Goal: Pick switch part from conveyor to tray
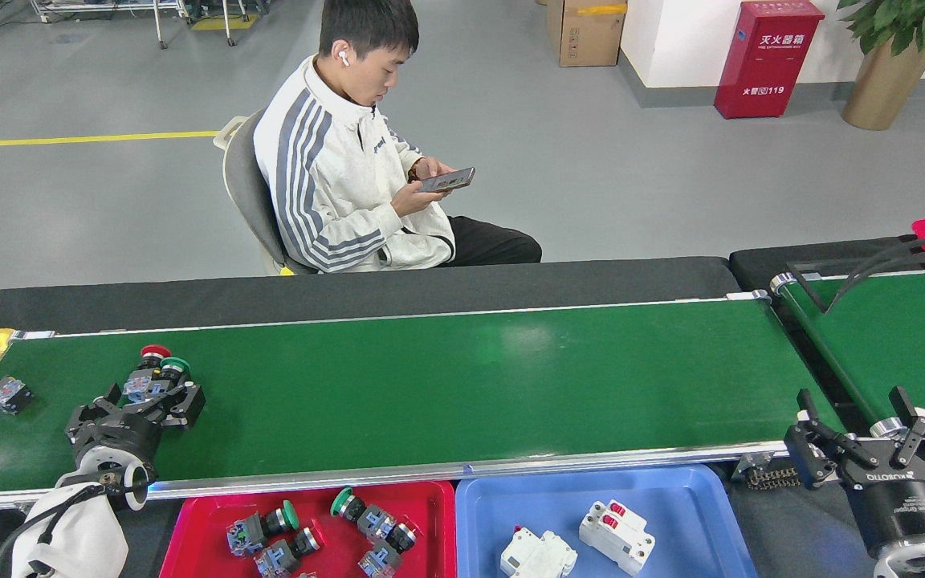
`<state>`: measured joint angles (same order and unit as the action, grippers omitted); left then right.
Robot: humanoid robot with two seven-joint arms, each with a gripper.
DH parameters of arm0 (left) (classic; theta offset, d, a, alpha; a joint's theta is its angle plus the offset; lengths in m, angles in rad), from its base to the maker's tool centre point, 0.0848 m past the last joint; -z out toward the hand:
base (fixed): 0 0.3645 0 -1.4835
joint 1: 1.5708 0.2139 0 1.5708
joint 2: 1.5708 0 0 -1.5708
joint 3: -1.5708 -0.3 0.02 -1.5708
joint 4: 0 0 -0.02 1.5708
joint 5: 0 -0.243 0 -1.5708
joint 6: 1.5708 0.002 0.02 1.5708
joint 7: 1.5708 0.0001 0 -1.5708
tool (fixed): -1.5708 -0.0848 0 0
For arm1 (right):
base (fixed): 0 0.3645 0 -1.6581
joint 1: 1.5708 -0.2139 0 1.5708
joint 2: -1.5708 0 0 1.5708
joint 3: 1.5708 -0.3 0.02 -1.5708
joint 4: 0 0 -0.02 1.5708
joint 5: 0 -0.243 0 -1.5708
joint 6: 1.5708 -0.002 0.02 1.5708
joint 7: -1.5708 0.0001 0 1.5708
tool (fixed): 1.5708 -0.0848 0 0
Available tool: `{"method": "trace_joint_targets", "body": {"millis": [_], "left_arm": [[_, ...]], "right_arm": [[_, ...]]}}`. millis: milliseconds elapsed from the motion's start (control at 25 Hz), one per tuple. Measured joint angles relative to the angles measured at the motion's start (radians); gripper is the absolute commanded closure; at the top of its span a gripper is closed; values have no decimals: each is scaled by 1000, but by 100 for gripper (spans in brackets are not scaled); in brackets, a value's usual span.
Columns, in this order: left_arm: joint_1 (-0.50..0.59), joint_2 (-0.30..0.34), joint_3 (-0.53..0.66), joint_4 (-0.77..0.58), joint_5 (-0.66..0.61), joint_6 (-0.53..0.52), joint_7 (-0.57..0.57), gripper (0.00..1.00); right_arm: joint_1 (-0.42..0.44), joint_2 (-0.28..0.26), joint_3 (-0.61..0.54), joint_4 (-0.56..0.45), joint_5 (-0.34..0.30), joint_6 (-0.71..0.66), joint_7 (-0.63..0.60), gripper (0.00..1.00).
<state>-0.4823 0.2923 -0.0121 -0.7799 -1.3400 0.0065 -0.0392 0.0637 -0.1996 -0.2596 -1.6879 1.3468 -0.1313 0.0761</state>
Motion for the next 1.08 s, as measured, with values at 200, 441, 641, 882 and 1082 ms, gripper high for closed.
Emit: {"method": "trace_joint_targets", "body": {"millis": [200,441,641,882,1082], "left_arm": [[-1,-7,0,10,1,2,25,70],[96,-22,-1,-134,2,-103,49,72],[329,-20,3,-533,7,-416,52,44],[561,-20,56,-747,7,-752,50,0],[583,-21,74,-760,6,-785,49,0]], "right_arm": [[0,0,0,0,0,-4,0,1],[0,0,-5,0,0,-7,-3,1],[5,0,-71,0,-1,-5,0,1],[7,1,-117,0,-1,0,3,1],[17,1,-117,-6,-1,-1,3,1]]}}
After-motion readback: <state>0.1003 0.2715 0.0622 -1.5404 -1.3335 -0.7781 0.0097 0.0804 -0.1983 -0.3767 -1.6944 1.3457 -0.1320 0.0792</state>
